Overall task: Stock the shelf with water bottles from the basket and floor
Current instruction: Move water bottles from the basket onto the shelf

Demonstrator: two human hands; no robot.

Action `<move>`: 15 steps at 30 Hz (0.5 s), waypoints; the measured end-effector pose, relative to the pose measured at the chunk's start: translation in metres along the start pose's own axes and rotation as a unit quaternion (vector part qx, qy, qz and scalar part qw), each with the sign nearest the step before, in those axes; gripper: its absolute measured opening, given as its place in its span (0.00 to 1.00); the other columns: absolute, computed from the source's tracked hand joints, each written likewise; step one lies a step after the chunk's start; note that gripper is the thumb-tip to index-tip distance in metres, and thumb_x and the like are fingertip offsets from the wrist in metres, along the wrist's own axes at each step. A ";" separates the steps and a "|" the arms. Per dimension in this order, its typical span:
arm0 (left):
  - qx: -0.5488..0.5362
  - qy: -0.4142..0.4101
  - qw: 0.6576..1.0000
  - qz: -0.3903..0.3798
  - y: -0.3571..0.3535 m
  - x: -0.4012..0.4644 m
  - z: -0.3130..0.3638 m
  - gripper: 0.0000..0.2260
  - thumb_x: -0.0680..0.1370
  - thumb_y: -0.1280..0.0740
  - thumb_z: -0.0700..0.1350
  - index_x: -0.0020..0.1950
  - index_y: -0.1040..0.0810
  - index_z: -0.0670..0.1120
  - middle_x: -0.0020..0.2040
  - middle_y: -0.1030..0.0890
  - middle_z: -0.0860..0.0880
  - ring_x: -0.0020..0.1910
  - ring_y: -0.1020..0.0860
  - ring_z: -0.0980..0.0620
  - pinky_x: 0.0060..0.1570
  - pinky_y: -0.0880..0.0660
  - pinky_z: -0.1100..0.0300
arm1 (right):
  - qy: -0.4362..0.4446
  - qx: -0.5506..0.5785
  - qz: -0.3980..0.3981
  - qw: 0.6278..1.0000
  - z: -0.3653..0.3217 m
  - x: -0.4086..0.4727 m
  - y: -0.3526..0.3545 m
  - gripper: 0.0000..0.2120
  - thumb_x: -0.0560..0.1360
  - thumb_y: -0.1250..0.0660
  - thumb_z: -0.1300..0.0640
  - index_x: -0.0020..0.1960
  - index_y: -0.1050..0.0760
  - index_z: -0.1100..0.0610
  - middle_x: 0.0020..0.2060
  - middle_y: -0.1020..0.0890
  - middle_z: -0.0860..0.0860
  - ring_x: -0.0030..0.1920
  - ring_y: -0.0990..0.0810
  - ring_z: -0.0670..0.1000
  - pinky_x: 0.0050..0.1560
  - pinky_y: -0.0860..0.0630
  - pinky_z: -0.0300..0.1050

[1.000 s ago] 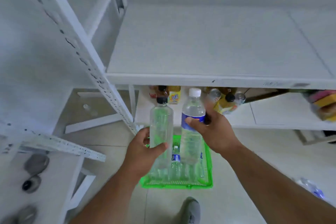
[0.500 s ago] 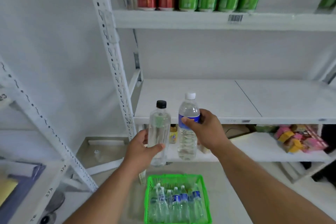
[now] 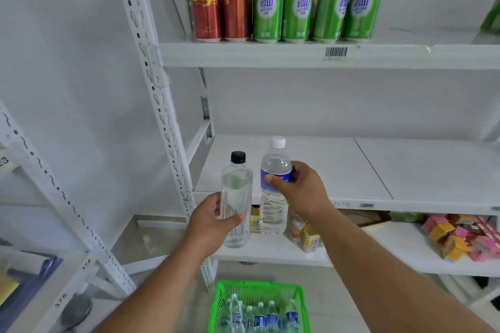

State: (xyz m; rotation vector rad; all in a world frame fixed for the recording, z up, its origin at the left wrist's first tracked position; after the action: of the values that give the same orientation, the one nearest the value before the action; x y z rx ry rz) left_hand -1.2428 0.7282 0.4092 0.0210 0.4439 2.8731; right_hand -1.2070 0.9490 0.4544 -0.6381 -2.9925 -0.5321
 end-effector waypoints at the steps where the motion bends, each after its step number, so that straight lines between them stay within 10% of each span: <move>1: -0.003 0.004 1.000 0.003 -0.005 0.005 0.002 0.22 0.68 0.21 0.43 0.60 0.22 0.51 0.52 0.16 0.55 0.54 0.19 0.57 0.55 0.23 0.59 | 0.002 0.000 -0.004 1.000 0.002 0.009 0.003 0.20 0.68 0.24 0.43 0.57 0.21 0.48 0.47 0.15 0.43 0.47 0.16 0.45 0.51 0.19 0.47; 15: -0.013 0.053 0.997 0.058 -0.027 0.087 0.008 0.25 0.69 0.22 0.43 0.64 0.24 0.52 0.55 0.17 0.56 0.55 0.20 0.60 0.51 0.24 0.64 | -0.016 0.017 -0.047 0.999 0.009 0.121 0.001 0.17 0.71 0.24 0.53 0.58 0.22 0.51 0.48 0.16 0.44 0.48 0.18 0.45 0.42 0.26 0.38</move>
State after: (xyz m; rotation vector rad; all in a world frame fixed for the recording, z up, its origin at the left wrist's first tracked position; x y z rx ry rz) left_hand -1.3208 0.7759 0.4070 -0.1128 0.4385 3.0042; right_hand -1.3176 1.0000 0.4585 -0.5091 -3.0668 -0.4791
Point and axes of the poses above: each hand's wrist, its own x-axis towards the middle knuckle, its own y-axis out of the back of the hand, z = x × y, the point moved 2 cm from there along x, towards the middle knuckle
